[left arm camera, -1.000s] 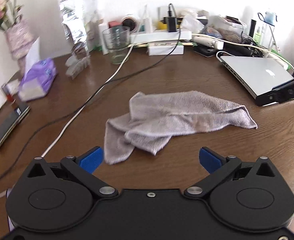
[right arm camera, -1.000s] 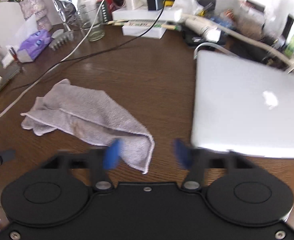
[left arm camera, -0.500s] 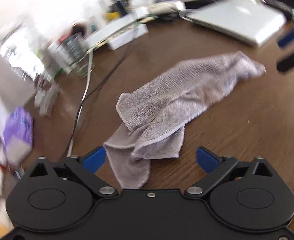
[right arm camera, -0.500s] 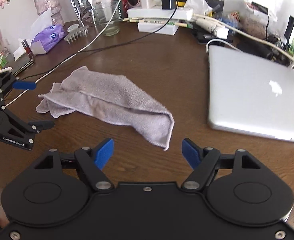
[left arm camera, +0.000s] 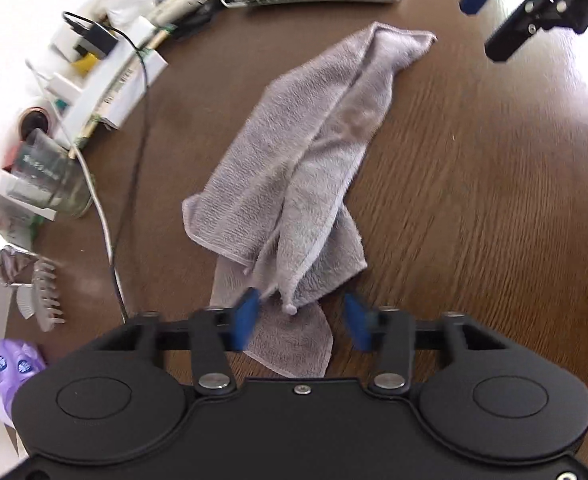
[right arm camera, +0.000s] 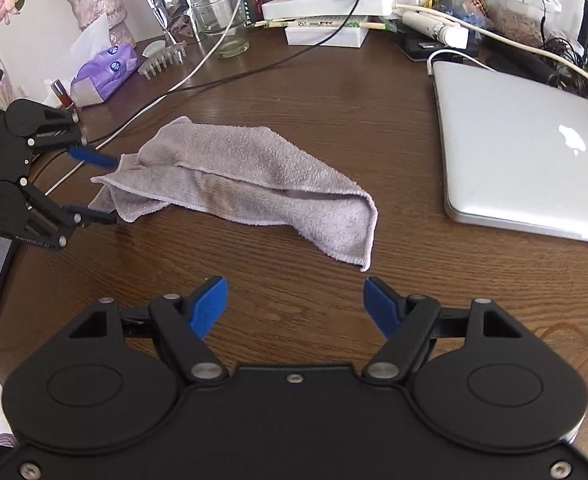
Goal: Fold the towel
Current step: 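Grasp the towel's loose end with the left gripper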
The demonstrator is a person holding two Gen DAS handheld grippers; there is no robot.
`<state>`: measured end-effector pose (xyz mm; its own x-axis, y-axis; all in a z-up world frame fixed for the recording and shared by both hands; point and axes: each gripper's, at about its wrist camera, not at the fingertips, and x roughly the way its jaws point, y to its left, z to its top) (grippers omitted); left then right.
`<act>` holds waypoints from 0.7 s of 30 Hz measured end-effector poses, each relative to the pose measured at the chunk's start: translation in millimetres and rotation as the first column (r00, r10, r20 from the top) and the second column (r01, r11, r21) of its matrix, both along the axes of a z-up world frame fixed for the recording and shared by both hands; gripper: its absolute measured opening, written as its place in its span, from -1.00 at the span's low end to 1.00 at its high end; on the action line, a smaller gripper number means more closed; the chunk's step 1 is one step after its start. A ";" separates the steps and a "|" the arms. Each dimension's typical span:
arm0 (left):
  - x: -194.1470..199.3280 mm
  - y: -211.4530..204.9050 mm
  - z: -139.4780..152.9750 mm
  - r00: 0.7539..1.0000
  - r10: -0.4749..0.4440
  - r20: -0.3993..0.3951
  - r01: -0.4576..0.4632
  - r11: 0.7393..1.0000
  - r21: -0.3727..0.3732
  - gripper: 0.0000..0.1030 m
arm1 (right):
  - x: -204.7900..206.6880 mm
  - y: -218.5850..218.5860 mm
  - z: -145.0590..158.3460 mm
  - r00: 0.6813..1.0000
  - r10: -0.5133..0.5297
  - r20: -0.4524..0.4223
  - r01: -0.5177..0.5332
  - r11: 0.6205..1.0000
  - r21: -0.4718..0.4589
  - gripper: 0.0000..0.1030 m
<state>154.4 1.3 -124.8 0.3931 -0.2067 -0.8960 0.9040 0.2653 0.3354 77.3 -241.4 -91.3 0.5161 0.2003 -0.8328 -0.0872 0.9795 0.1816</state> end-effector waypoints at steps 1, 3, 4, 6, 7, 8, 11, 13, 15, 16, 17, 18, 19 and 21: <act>1.2 0.9 -0.7 1.000 -0.004 0.000 0.004 1.000 0.005 -0.41 | 0.1 -0.6 -0.7 1.000 -0.005 -0.001 0.005 1.000 0.001 0.53; 3.3 2.0 1.6 1.000 0.000 0.000 0.000 1.000 -0.006 -0.47 | 1.3 -2.0 -1.5 1.000 -0.012 -0.003 0.012 1.000 0.005 0.53; 3.9 2.3 3.9 1.000 0.000 -0.001 0.000 1.000 -0.013 -0.47 | 2.0 -2.2 -1.7 1.000 -0.013 -0.003 0.013 1.000 0.006 0.53; 2.9 1.9 9.0 1.000 -0.008 0.002 0.008 1.000 -0.016 -0.48 | 3.8 -2.4 -1.9 1.000 -0.014 -0.002 0.014 1.000 0.006 0.53; 1.6 1.4 13.1 1.000 -0.017 0.005 0.017 1.000 -0.021 -0.48 | 4.7 -2.5 -2.1 1.000 -0.014 -0.001 0.014 1.000 0.006 0.53; 1.7 0.3 14.7 1.000 -0.019 0.005 0.020 0.999 -0.025 -0.48 | 5.8 -2.6 -2.2 1.000 -0.015 -0.001 0.015 1.000 0.006 0.53; 1.4 -2.8 18.6 0.999 -0.033 0.006 0.033 0.999 -0.016 -0.53 | 10.3 -2.7 -3.1 1.000 -0.016 -0.003 0.016 1.000 0.011 0.53; 0.8 -4.0 21.1 0.999 -0.043 0.005 0.043 0.999 0.000 -0.53 | 12.7 -2.8 -3.6 1.000 -0.016 -0.004 0.016 1.000 0.014 0.53; 1.7 -1.5 26.4 0.999 -0.046 -0.016 0.046 0.999 -0.002 -0.53 | 13.7 -3.0 -4.1 1.000 -0.017 -0.005 0.017 1.000 0.014 0.53; 2.3 -0.1 28.6 0.998 -0.049 -0.027 0.049 0.999 -0.001 -0.53 | 14.2 -3.1 -4.4 1.000 -0.017 -0.005 0.017 1.000 0.015 0.53; 2.1 0.7 28.9 0.998 -0.059 -0.032 0.059 0.998 0.005 -0.53 | 14.7 -3.2 -4.6 1.000 -0.017 -0.006 0.017 1.000 0.015 0.53; 2.3 1.1 28.7 0.997 -0.062 -0.040 0.063 0.998 0.007 -0.53 | 15.2 -3.2 -4.9 1.000 -0.017 -0.006 0.017 1.000 0.016 0.53; 4.0 1.2 28.1 0.997 -0.055 -0.045 0.055 0.998 0.002 -0.53 | 15.7 -3.3 -5.2 1.000 -0.017 -0.006 0.017 1.000 0.016 0.53; 5.7 0.5 25.8 0.998 -0.050 -0.042 0.050 0.999 -0.009 -0.53 | 16.7 -3.5 -5.7 1.000 -0.017 -0.007 0.017 1.000 0.017 0.53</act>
<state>160.0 1.8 -99.0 0.3435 -0.2327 -0.9099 0.9296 0.2219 0.2942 94.0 -244.9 -97.0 0.5142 0.2055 -0.8327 -0.0689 0.9776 0.1987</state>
